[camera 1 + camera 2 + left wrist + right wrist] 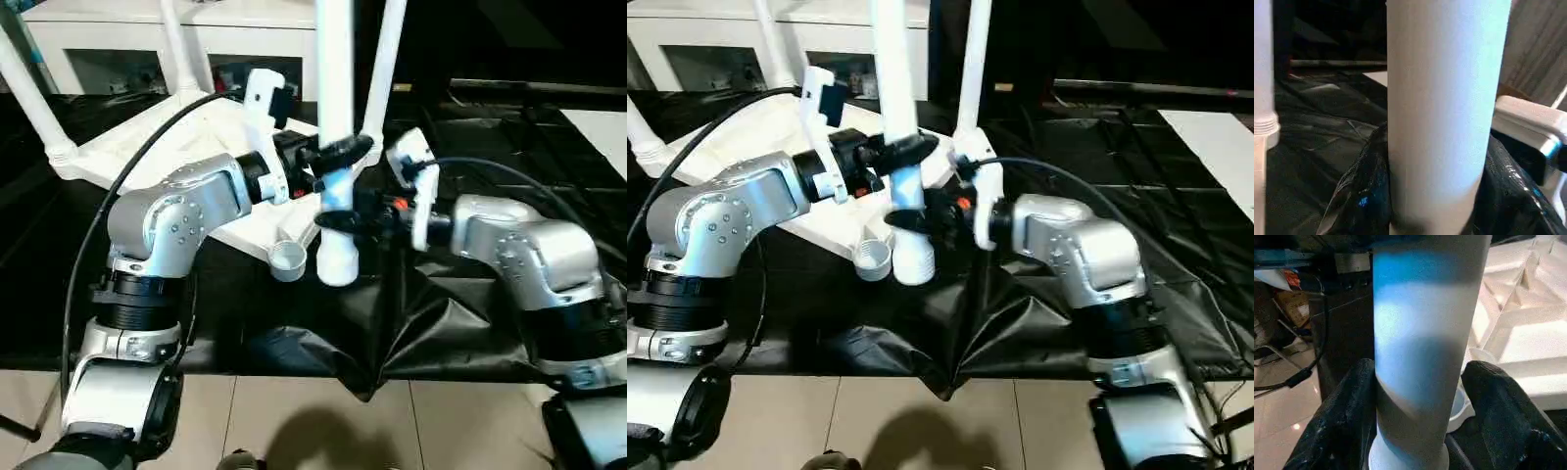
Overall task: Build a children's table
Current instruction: Pick table leg
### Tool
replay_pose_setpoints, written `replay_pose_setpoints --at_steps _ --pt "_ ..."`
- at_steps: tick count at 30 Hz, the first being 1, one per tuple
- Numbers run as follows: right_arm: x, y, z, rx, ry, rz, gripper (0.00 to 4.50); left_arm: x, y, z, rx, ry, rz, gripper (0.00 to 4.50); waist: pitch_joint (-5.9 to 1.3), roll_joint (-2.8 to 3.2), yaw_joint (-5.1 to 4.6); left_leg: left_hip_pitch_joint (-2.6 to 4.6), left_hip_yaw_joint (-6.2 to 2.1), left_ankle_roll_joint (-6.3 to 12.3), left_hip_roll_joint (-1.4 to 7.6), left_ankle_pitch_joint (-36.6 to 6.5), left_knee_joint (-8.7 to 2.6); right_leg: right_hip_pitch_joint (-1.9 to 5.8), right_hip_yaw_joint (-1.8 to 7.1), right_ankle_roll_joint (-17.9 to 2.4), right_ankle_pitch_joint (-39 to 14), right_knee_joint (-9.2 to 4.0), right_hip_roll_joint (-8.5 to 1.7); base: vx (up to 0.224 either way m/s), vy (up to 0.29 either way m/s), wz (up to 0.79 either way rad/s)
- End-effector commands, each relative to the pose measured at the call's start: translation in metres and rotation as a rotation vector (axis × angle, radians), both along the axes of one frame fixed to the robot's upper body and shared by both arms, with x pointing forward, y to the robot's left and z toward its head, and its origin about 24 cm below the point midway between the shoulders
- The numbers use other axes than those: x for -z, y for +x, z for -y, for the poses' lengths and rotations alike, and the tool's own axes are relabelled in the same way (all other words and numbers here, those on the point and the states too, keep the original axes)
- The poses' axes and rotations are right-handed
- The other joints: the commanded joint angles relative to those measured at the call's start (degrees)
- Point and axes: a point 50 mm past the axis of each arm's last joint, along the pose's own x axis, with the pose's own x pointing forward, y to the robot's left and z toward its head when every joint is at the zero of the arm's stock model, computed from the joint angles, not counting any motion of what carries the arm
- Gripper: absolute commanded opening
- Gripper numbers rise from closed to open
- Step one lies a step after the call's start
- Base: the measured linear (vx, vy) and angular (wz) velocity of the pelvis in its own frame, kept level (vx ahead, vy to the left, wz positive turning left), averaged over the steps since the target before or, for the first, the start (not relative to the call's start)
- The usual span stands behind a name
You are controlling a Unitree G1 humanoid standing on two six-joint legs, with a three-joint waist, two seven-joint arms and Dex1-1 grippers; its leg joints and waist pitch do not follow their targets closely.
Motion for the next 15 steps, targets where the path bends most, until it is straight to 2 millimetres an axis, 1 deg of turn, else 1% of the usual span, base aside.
replay_pose_setpoints --at_steps 1,5,15 --pt "0.0031 -0.0016 -0.0004 0.0 -0.023 -0.026 2.94 -0.0048 -0.0066 0.0036 0.052 0.006 0.03 1.85 -4.78 -0.76 0.12 0.86 0.11 -0.94 0.51 -8.05 -3.39 3.3 2.26 -9.85 -10.46 -4.06 -2.9 0.0 0.0 0.0" --pt "0.0057 -0.0018 -0.0032 -0.001 -0.022 -0.041 2.94 -0.0049 -0.008 0.0055 0.068 0.004 0.034 1.85 -4.81 -0.75 0.16 0.85 0.11 -1.03 0.54 -7.72 -3.38 3.26 2.24 -10.12 -10.03 -3.98 -2.87 0.0 0.0 0.0" --pt "0.0083 -0.0031 -0.004 -0.017 -0.025 -0.075 2.94 -0.0058 -0.007 0.004 0.074 0.008 0.047 1.85 -4.83 -0.74 0.21 0.9 0.11 -1.17 0.53 -7.72 -3.38 3.22 2.26 -9.92 -9.9 -3.98 -2.84 0.0 0.0 0.0"
